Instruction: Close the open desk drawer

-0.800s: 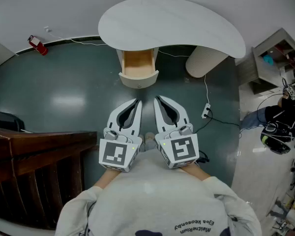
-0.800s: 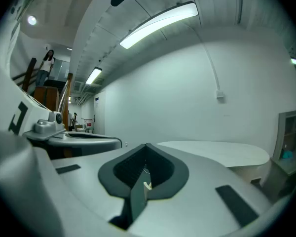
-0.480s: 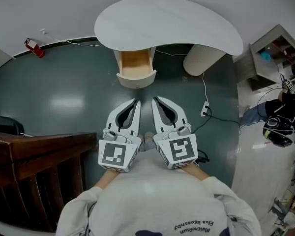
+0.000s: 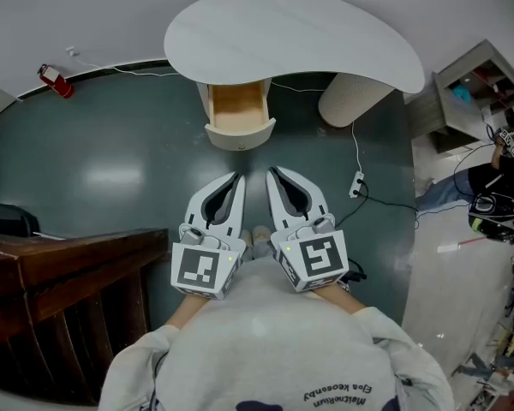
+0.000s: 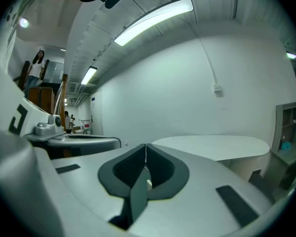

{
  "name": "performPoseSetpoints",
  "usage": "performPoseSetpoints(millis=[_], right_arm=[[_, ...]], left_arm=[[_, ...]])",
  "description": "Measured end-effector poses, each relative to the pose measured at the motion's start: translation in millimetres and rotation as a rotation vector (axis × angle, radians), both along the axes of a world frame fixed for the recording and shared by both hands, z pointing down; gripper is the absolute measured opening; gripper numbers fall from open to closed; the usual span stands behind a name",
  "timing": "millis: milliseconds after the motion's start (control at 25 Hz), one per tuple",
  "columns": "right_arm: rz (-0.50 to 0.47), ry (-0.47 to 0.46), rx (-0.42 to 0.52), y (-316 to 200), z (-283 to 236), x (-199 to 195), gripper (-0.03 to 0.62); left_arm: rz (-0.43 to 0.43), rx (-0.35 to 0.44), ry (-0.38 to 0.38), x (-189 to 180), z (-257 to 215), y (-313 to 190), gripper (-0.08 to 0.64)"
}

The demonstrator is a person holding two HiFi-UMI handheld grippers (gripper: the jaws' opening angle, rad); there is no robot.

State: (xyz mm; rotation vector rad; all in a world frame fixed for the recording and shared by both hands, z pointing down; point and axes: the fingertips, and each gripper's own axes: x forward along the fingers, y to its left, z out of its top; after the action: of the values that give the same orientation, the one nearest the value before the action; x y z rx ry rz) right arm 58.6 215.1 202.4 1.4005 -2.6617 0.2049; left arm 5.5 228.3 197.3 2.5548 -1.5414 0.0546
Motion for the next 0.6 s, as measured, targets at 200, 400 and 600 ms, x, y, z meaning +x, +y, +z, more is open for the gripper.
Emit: performPoseSetpoints(millis=[200, 400, 600], right_arm=[[0.007, -0.006, -0.022, -0.7, 5.6, -6.9, 0.018], [0.017, -0.014, -0.034, -11.8, 10.0, -9.2, 0.018], [0.013, -0.014, -0.009, -23.8, 6.0, -11.4, 0.018]], left_arm=[[0.014, -0.017, 0.007, -9.5, 5.0, -5.2, 0.009], [0.019, -0.026, 0.002, -14.3, 9.6, -16.2, 0.009], [0.015, -0.021, 0.005, -16.5, 10.2, -28.9, 0.009]])
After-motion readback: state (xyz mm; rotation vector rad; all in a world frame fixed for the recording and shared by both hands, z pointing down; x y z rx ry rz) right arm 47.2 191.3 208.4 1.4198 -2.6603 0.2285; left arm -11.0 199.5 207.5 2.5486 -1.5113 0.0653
